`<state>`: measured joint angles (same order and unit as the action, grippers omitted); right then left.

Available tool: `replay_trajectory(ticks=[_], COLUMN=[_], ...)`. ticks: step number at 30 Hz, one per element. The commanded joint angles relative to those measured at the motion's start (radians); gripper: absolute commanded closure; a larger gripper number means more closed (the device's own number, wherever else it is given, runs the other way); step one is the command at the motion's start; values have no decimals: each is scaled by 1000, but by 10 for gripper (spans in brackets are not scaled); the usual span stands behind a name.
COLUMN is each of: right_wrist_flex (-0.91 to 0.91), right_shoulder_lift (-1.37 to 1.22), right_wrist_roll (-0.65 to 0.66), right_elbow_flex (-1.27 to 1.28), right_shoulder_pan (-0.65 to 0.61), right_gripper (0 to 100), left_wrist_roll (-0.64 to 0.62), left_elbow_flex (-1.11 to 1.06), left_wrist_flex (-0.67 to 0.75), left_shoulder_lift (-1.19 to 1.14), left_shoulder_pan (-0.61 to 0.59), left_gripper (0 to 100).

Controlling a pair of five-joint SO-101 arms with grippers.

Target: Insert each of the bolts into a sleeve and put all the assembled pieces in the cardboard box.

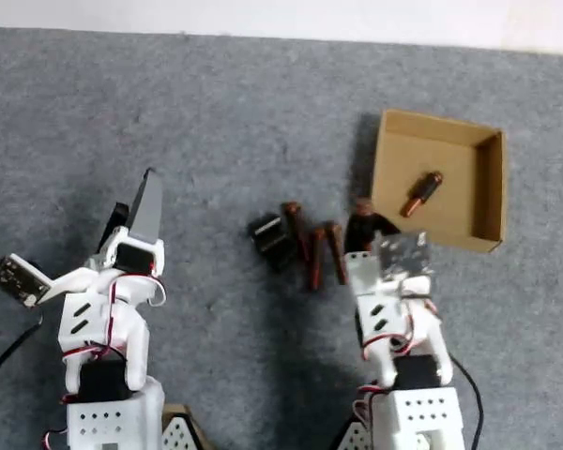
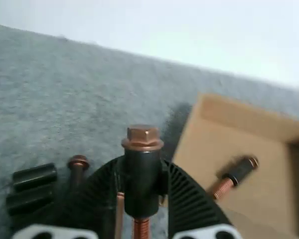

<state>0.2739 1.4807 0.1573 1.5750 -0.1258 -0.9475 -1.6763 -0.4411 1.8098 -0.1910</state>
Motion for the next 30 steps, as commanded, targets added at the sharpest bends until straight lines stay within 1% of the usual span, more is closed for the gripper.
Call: replay_trajectory(ticks=[1, 3, 6, 8, 11, 14, 17, 19, 30], right_wrist_flex=[18, 19, 36, 119, 294, 437, 489, 493, 489], right_shoulder_lift=[-185, -380, -705, -915, -1184, -1371, -1501, -1561, -1679], right_wrist_roll=[-25, -28, -29, -29, -31, -31, -31, -31, -31], right_elbow_flex=[-303, -464, -725, -900, -1142, -1345, -1478, -1520, -1526], right_shoulder_pan=[99, 171, 239, 259, 265, 259, 251, 251, 248], right_gripper=[994, 994, 994, 994, 994, 994, 994, 994, 990], left_wrist_roll=[-8, -8, -8, -8, -8, -8, -8, -8, -8], left_elbow_flex=[-21, -21, -21, -21, -21, -21, -21, -21, -21], left_wrist_flex=[21, 21, 21, 21, 21, 21, 21, 21, 21], left_shoulder_lift=[15, 15, 15, 15, 15, 15, 15, 15, 15], left_shoulder_pan=[-8, -8, -8, -8, -7, -7, -7, -5, -5], left_gripper=[691, 691, 691, 691, 691, 691, 691, 691, 691])
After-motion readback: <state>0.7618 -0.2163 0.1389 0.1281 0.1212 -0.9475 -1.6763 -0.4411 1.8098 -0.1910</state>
